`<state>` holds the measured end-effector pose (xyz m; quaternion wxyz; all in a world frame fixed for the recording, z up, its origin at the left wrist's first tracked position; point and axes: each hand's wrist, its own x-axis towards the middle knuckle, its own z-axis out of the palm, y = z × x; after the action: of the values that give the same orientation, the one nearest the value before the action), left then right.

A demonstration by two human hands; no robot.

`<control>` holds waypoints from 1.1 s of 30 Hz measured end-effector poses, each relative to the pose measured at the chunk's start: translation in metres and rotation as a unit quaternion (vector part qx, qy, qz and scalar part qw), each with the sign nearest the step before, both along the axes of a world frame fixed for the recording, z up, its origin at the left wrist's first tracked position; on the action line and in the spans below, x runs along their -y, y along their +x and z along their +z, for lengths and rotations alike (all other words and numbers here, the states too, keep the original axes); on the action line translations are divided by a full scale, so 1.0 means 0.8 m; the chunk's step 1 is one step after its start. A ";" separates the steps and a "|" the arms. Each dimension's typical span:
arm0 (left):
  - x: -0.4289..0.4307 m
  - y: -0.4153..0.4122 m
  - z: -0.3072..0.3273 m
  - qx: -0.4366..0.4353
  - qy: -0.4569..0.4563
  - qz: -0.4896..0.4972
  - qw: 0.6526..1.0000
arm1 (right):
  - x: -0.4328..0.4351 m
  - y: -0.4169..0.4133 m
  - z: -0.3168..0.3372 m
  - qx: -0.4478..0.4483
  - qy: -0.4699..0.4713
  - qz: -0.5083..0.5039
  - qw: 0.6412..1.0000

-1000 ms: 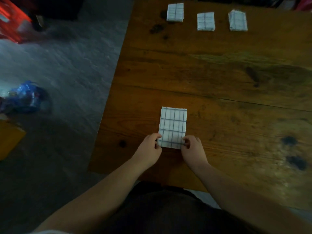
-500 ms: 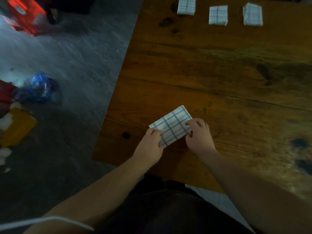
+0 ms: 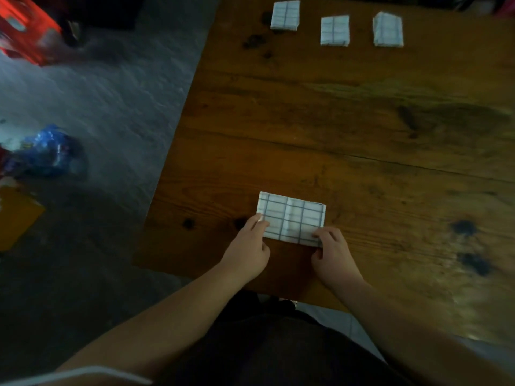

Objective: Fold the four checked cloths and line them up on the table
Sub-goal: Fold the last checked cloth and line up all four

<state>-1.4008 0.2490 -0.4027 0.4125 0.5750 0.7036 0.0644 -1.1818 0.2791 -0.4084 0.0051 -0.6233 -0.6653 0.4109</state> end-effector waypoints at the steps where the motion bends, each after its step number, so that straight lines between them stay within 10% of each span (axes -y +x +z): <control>1: 0.001 0.006 -0.001 -0.006 0.006 -0.016 1.000 | 0.006 0.011 0.000 0.017 0.007 0.000 1.000; 13: 0.031 0.038 -0.021 -0.180 0.026 -0.199 0.963 | 0.039 -0.003 0.000 0.124 0.098 0.266 0.951; 33: 0.046 0.016 -0.045 -0.230 0.072 -0.281 0.929 | 0.066 0.007 -0.026 0.201 0.089 0.209 0.953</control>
<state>-1.3884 0.2124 -0.4390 0.1981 0.7764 0.5821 -0.1380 -1.1765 0.2265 -0.4296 -0.1589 -0.5368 -0.8021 0.2081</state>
